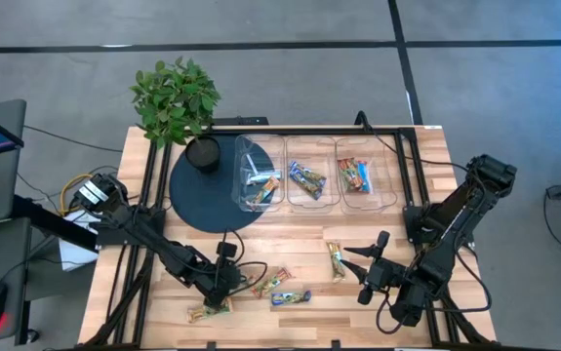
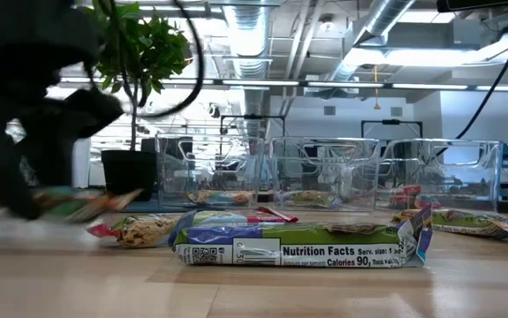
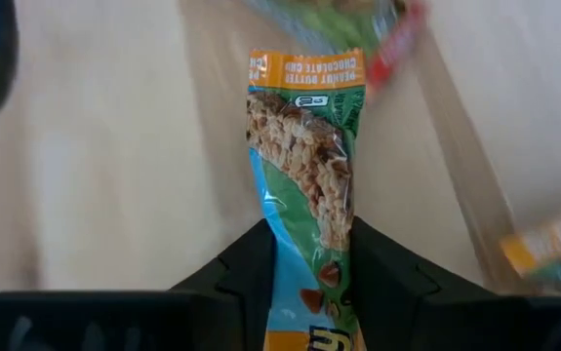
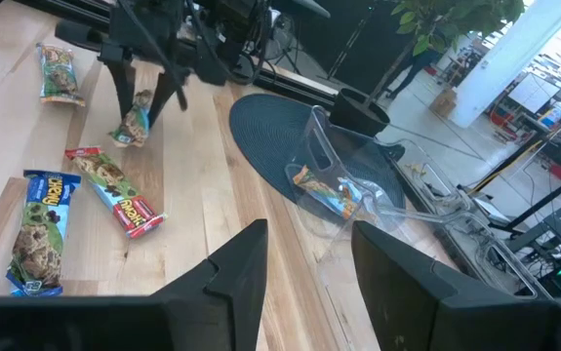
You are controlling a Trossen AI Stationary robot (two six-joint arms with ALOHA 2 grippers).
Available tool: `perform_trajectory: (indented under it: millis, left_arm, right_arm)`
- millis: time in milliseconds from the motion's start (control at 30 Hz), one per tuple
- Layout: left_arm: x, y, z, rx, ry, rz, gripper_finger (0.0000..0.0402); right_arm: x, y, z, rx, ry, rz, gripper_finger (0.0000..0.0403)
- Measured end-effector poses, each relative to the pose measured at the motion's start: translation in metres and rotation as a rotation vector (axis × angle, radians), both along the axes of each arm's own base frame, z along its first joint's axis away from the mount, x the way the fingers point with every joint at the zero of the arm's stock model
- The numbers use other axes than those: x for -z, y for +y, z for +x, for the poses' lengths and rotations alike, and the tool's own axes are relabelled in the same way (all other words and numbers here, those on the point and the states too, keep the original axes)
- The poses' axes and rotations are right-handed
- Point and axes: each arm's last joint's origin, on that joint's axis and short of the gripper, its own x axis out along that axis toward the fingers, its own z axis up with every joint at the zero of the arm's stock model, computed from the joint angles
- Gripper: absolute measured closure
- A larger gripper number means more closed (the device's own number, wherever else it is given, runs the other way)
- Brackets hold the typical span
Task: Pick and place Granola Bars by type
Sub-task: Put the yellow granola bar into the left transparent bin
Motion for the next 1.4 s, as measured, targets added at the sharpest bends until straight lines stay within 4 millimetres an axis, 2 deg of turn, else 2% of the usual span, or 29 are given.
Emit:
perform_trajectory:
  millis: [200,400,633,767,900,1133,1400]
  left_arm:
    - [-0.018,-0.004,0.009,0.0,-0.044,0.113,0.0291]
    - [-0.037,-0.003,0.021,-0.056,-0.175,0.305,0.0291]
    - [-0.058,0.016,0.041,-0.245,-0.319,0.54,0.029]
    - [-0.067,0.039,0.055,-0.345,-0.327,0.604,0.029]
    - [-0.071,0.072,0.07,-0.442,-0.298,0.622,0.029]
    - [-0.078,0.13,0.089,-0.582,-0.238,0.545,0.029]
    - [-0.082,0.189,0.096,-0.74,-0.21,0.396,0.029]
  right_arm:
    - [0.0,0.0,0.0,0.0,0.0,0.0,0.0259]
    - [0.0,0.0,0.0,0.0,0.0,0.0,0.0259]
    - [0.0,0.0,0.0,0.0,0.0,0.0,0.0259]
    - [0.0,0.0,0.0,0.0,0.0,0.0,0.0259]
    - [0.0,0.0,0.0,0.0,0.0,0.0,0.0259]
    - [0.0,0.0,0.0,0.0,0.0,-0.001,0.0259]
    - [0.0,0.0,0.0,0.0,0.001,-0.001,0.0259]
